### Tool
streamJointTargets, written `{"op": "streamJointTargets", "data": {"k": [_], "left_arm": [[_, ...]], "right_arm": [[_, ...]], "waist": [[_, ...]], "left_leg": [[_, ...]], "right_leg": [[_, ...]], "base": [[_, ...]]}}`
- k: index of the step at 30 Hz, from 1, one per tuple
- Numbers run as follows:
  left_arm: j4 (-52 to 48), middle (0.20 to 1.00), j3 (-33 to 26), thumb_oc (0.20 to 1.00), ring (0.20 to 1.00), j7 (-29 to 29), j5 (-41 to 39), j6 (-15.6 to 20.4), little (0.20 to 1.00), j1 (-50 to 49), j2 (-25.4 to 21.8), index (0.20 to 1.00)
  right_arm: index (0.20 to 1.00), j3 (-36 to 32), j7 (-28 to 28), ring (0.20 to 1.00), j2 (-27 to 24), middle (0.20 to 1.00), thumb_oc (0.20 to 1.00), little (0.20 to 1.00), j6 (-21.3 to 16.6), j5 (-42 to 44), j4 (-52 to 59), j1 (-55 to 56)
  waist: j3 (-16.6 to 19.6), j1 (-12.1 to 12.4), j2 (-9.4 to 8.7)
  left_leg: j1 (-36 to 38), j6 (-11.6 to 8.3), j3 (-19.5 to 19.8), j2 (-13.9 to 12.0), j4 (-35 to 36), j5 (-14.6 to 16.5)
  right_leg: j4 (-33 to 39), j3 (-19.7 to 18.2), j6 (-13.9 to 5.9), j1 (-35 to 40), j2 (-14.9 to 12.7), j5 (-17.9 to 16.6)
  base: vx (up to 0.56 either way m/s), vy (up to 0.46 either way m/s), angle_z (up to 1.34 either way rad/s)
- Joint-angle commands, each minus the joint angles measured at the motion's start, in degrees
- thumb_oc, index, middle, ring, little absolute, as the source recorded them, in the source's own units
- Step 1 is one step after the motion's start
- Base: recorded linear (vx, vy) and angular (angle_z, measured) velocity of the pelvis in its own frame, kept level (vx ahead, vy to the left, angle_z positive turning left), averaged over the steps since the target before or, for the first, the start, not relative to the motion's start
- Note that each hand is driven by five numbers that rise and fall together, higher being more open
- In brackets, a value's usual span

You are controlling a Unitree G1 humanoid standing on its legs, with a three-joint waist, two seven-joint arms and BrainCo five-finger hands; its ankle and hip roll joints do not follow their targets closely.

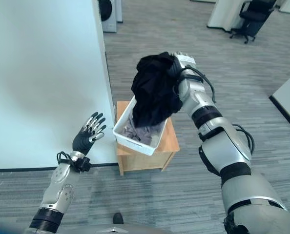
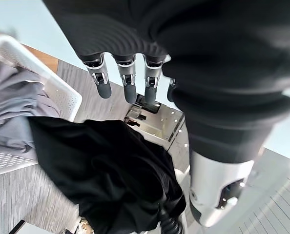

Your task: Pick up bed clothes into laundry basket.

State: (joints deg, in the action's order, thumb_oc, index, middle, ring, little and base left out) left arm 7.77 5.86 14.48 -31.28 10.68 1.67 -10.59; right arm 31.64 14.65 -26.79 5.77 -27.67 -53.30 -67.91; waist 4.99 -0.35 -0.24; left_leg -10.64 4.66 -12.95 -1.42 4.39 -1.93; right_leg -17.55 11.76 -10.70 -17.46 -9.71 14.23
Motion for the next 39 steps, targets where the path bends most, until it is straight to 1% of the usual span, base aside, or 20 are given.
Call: {"op": "streamJointTargets", "data": {"k": [1, 2, 3, 4, 5, 6, 7, 8, 10, 11, 12, 18, 19, 24, 31, 39], "left_arm": [[-5.13, 1.000, 1.00, 1.000, 1.000, 2.66, -1.21, 1.87, 1.000, -2.13, 0.45, 1.000], [-4.80, 1.000, 1.15, 1.000, 1.000, 2.80, -1.12, 1.75, 1.000, -2.22, 0.42, 1.000], [-4.41, 1.000, 1.05, 1.000, 1.000, 2.92, -1.00, 1.11, 1.000, -2.09, 0.10, 1.000], [-4.35, 1.000, 1.08, 1.000, 1.000, 2.95, -1.01, 1.08, 1.000, -2.00, 0.09, 1.000], [-4.45, 1.000, 0.78, 1.000, 1.000, 2.52, -1.12, 0.89, 1.000, -1.87, 0.15, 1.000], [-4.19, 1.000, 1.04, 1.000, 1.000, 2.43, -1.11, 0.64, 1.000, -2.14, 0.84, 1.000], [-4.16, 1.000, 1.01, 1.000, 1.000, 2.41, -1.06, 0.68, 1.000, -2.16, 0.83, 1.000], [-4.63, 1.000, 0.80, 1.000, 1.000, 2.13, -1.33, 0.89, 1.000, -3.45, 2.27, 1.000], [-4.84, 1.000, 0.54, 1.000, 1.000, 2.09, -1.47, 0.93, 1.000, -4.16, 2.81, 1.000], [-5.19, 1.000, -0.31, 1.000, 1.000, 2.03, -2.02, 0.86, 1.000, -5.86, 4.33, 1.000], [-5.15, 1.000, -0.38, 1.000, 1.000, 2.08, -2.06, 0.81, 1.000, -6.61, 4.93, 1.000], [-4.69, 1.000, -0.74, 1.000, 1.000, 2.19, -1.94, 0.17, 1.000, -7.21, 6.51, 1.000], [-4.57, 1.000, -0.21, 1.000, 1.000, 2.10, -1.67, -0.07, 1.000, -7.11, 6.56, 1.000], [-4.73, 1.000, 0.57, 1.000, 1.000, 1.81, -1.60, -0.49, 1.000, -6.89, 6.61, 1.000], [-4.31, 1.000, 1.32, 1.000, 1.000, 2.02, -1.30, -1.15, 1.000, -7.15, 6.80, 1.000], [-3.82, 1.000, 1.40, 1.000, 1.000, 3.05, -1.28, -1.44, 1.000, -7.21, 6.46, 1.000]], "right_arm": [[0.200, -2.44, 3.50, 0.200, -3.01, 0.200, 0.200, 0.200, 0.15, -0.28, 1.98, -10.24], [0.200, -2.70, 3.30, 0.200, -3.57, 0.200, 0.200, 0.200, 0.44, -0.25, 3.15, -9.32], [0.200, -2.65, 3.48, 0.200, -4.89, 0.200, 0.200, 0.200, 0.83, 0.27, 4.32, -7.62], [0.200, -2.68, 3.48, 0.200, -5.02, 0.200, 0.200, 0.200, 0.87, 0.33, 4.46, -7.54], [0.200, -2.99, 3.96, 0.200, -4.89, 0.200, 0.200, 0.200, 0.94, 0.78, 3.89, -7.32], [0.200, -2.69, 4.75, 0.200, -3.81, 0.200, 0.200, 0.200, 1.00, 0.66, 1.96, -7.44], [0.200, -2.64, 4.91, 0.200, -3.59, 0.200, 0.200, 0.200, 0.89, 0.64, 1.61, -7.59], [0.200, -2.64, 6.46, 0.200, -3.12, 0.200, 0.200, 0.200, 0.87, 0.56, 0.88, -8.17], [0.200, -2.73, 6.29, 0.200, -2.79, 0.200, 0.200, 0.200, 1.16, 0.43, 1.12, -8.10], [0.200, -4.05, 6.14, 0.200, -2.46, 0.200, 0.200, 0.200, 2.05, -0.37, 4.06, -6.64], [0.200, -4.98, 5.56, 0.200, -2.70, 0.200, 0.200, 0.200, 2.80, -0.84, 6.87, -5.17], [0.200, -9.99, 2.87, 0.200, -3.79, 0.200, 0.200, 0.200, 6.08, -2.55, 18.40, 0.04], [0.200, -11.08, 1.38, 0.200, -3.63, 0.200, 0.200, 0.200, 6.41, -3.01, 22.09, 2.05], [0.200, -12.95, -2.08, 0.200, -2.49, 0.200, 0.200, 0.200, 6.81, -2.92, 28.92, 5.79], [0.200, -14.55, -3.24, 0.200, -0.15, 0.200, 0.200, 0.200, 6.96, -2.58, 31.28, 10.76], [0.200, -15.84, -1.35, 0.200, 0.25, 0.200, 0.200, 0.200, 6.74, -2.60, 28.98, 19.25]], "waist": [[-0.17, -0.46, -3.41], [-0.58, -1.12, -3.36], [-1.94, -1.69, -3.17], [-1.75, -1.63, -3.06], [-1.94, -1.81, -3.08], [-1.84, -1.50, -3.82], [-2.00, -1.70, -3.84], [-1.68, -1.93, -4.43], [-1.44, -2.15, -4.42], [-0.90, -2.74, -4.20], [-0.62, -3.11, -3.95], [0.03, -3.71, -3.36], [0.22, -3.97, -3.17], [0.20, -3.78, -3.07], [-0.14, -3.31, -3.05], [-0.91, -2.85, -2.43]], "left_leg": [[1.29, -5.93, -2.68, -4.00, 0.61, -2.63], [1.85, -6.16, -1.10, -3.64, 0.61, -1.85], [3.38, -6.87, 1.78, -3.99, 0.61, -0.56], [3.20, -6.89, 1.83, -4.10, 0.61, -0.39], [4.03, -7.20, 2.57, -4.35, 0.61, 0.67], [4.68, -7.11, 2.95, -3.54, 0.61, 1.18], [4.78, -7.12, 3.11, -3.52, 0.61, 1.10], [5.24, -7.53, 4.19, -3.58, 0.61, 2.15], [5.42, -7.65, 4.53, -3.66, 0.61, 2.31], [5.99, -8.38, 4.86, -4.09, 0.61, 2.64], [6.28, -8.62, 5.09, -4.45, 0.61, 2.77], [6.45, -9.32, 4.75, -5.50, 0.61, 2.74], [6.73, -9.42, 4.34, -5.76, 0.61, 2.81], [7.07, -9.45, 4.10, -5.96, 0.61, 2.91], [7.24, -9.15, 4.04, -5.79, 0.61, 3.04], [6.42, -7.98, 4.36, -4.66, 0.61, 2.67]], "right_leg": [[19.30, -5.23, 1.13, 8.02, 3.17, -15.22], [22.55, -8.03, 1.24, 6.61, 3.42, -16.96], [22.55, -11.70, 0.85, 0.62, 3.71, -18.99], [22.55, -11.66, 0.79, 0.44, 3.81, -18.97], [22.55, -12.15, 0.44, -1.58, 4.03, -20.22], [22.55, -10.22, 1.59, 0.32, 2.84, -20.84], [22.55, -10.04, 1.65, 0.51, 2.78, -20.88], [22.55, -9.32, 2.34, 1.21, 2.58, -22.68], [22.55, -8.66, 2.67, 1.46, 2.59, -22.91], [22.55, -7.26, 3.34, 2.60, 2.72, -22.91], [22.55, -6.94, 3.56, 3.14, 2.90, -22.71], [22.55, -6.51, 4.07, 5.05, 3.39, -21.52], [22.55, -6.46, 4.20, 5.58, 3.44, -21.31], [22.55, -6.38, 4.13, 6.55, 3.38, -20.79], [22.55, -6.62, 3.82, 7.32, 3.04, -20.45], [22.55, -6.88, 2.87, 6.94, 1.81, -20.42]], "base": [[0.34, -0.059, 0.89], [0.42, -0.140, 1.07], [0.30, -0.116, 0.97], [0.29, -0.164, 0.95], [0.24, -0.104, 0.90], [0.23, -0.107, 0.93], [0.21, -0.180, 1.21], [0.08, -0.140, 0.83], [0.14, -0.130, 0.34], [0.19, -0.103, 0.43], [0.17, -0.082, 0.56], [0.06, -0.019, 0.05], [0.07, 0.008, 0.02], [0.02, 0.024, 0.04], [0.00, 0.038, -0.11], [-0.01, 0.050, 0.02]]}}
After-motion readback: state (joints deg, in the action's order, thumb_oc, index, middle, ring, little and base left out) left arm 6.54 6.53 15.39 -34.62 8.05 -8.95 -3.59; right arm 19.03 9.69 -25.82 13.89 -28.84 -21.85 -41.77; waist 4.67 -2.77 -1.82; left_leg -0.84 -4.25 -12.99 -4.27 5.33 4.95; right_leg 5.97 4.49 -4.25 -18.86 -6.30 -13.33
